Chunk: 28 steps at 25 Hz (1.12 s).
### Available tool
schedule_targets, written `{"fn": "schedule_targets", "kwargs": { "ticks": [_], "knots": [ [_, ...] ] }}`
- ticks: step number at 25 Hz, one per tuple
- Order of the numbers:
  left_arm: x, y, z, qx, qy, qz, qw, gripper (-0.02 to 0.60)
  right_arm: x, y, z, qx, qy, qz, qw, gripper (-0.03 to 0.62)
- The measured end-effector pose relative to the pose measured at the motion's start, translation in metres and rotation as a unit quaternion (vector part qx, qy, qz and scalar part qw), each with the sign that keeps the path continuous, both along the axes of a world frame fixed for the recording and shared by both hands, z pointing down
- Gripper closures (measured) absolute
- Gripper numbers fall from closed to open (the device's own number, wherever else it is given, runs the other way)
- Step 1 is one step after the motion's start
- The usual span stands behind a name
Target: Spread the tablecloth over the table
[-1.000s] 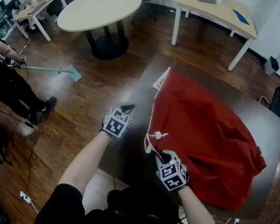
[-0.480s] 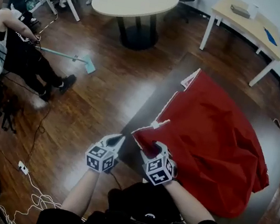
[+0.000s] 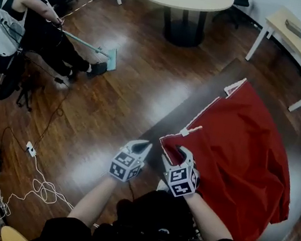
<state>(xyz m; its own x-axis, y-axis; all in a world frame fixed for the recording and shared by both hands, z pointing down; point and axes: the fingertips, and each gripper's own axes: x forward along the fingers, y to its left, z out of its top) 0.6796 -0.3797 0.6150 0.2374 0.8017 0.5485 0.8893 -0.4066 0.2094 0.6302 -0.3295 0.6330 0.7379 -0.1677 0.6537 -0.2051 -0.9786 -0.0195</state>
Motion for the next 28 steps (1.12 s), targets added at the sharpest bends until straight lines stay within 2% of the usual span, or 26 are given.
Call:
{"fn": "schedule_targets", "kwargs": {
  "ticks": [3,7,9,11,13,15,17,19,21,24,25,26,28],
  "knots": [
    [-0.004,0.017,0.008,0.004,-0.009,0.017,0.9998,0.577,-0.007,0.026,-0.007,-0.011,0.008,0.032,0.999,0.347],
    [-0.029,0.078,0.000,-0.003,-0.005,0.063,0.9980,0.577,-0.039,0.079,-0.017,-0.010,0.025,0.100,0.995,0.347],
    [-0.053,0.114,-0.008,-0.007,0.000,0.096,0.9954,0.578,-0.072,0.115,-0.031,-0.005,0.049,0.156,0.986,0.439],
    [-0.080,0.148,-0.017,-0.017,0.004,0.126,0.9919,0.578,-0.112,0.156,-0.045,-0.007,0.074,0.215,0.974,0.485],
    [-0.110,0.176,-0.019,-0.025,0.005,0.151,0.9881,0.577,-0.163,0.198,-0.053,-0.017,0.087,0.274,0.958,0.496],
    [-0.146,0.203,-0.018,-0.029,0.007,0.180,0.9832,0.577,-0.232,0.237,-0.054,-0.035,0.088,0.338,0.936,0.496],
    [-0.189,0.233,-0.020,-0.035,0.010,0.215,0.9760,0.577,-0.319,0.274,-0.048,-0.051,0.075,0.410,0.908,0.496],
    [-0.240,0.266,-0.027,-0.046,0.005,0.251,0.9668,0.577,-0.419,0.307,-0.040,-0.061,0.053,0.488,0.869,0.496],
    [-0.301,0.295,-0.035,-0.058,-0.009,0.290,0.9553,0.577,-0.520,0.330,-0.030,-0.058,0.034,0.563,0.823,0.496],
    [-0.398,0.319,-0.035,-0.058,-0.024,0.366,0.9284,0.577,-0.643,0.332,-0.007,-0.033,0.014,0.647,0.762,0.496],
    [-0.429,0.324,-0.031,-0.051,-0.025,0.393,0.9178,0.566,-0.672,0.328,0.002,-0.024,0.009,0.663,0.748,0.496],
    [-0.459,0.330,-0.026,-0.043,-0.026,0.415,0.9085,0.551,-0.694,0.327,0.010,-0.016,0.005,0.672,0.741,0.496],
    [-0.514,0.344,-0.016,-0.033,-0.027,0.442,0.8962,0.551,-0.722,0.330,0.017,-0.008,0.007,0.671,0.741,0.496]
  ]
}}
